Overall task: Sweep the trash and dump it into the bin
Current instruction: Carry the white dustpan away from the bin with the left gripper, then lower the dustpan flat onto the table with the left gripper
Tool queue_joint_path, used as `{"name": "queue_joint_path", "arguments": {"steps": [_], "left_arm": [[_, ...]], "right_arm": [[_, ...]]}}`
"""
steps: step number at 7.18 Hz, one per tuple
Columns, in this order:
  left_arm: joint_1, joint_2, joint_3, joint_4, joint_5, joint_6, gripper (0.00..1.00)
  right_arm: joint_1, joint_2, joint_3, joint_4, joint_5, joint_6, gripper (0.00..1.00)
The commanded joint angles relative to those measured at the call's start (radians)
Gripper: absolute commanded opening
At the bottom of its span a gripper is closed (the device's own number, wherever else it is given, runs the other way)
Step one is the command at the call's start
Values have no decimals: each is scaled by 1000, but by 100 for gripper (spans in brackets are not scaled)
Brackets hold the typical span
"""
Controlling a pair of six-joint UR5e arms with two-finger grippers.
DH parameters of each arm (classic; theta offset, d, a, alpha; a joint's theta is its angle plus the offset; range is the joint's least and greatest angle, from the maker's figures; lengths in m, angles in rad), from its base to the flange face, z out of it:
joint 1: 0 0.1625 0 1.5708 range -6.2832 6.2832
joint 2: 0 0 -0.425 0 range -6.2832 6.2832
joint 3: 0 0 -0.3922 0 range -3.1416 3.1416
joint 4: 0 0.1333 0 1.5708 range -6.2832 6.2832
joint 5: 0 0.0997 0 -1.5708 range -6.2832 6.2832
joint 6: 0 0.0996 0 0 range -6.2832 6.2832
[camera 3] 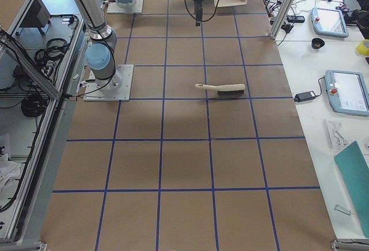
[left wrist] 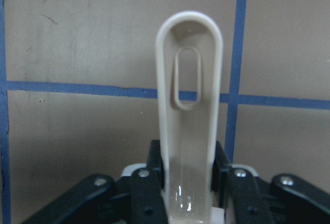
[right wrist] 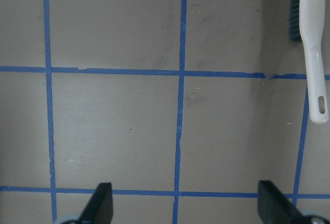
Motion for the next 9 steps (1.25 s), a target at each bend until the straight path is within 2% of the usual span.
{"name": "queue_joint_path", "arguments": {"steps": [1, 4, 5, 9], "left_arm": [[-15, 19, -73, -16, 7, 50, 0], [-16, 57, -150, -4, 46, 61, 0], [-16, 67, -163, -1, 103, 50, 0], [-41, 67, -151, 22, 123, 4, 0]], "right_arm": [[0, -1, 0, 0, 0, -1, 100], [0, -1, 0, -2, 0, 1, 100], [0, 1, 0, -2, 2, 1, 100], [0, 1, -1, -14, 0, -1, 100]]}}
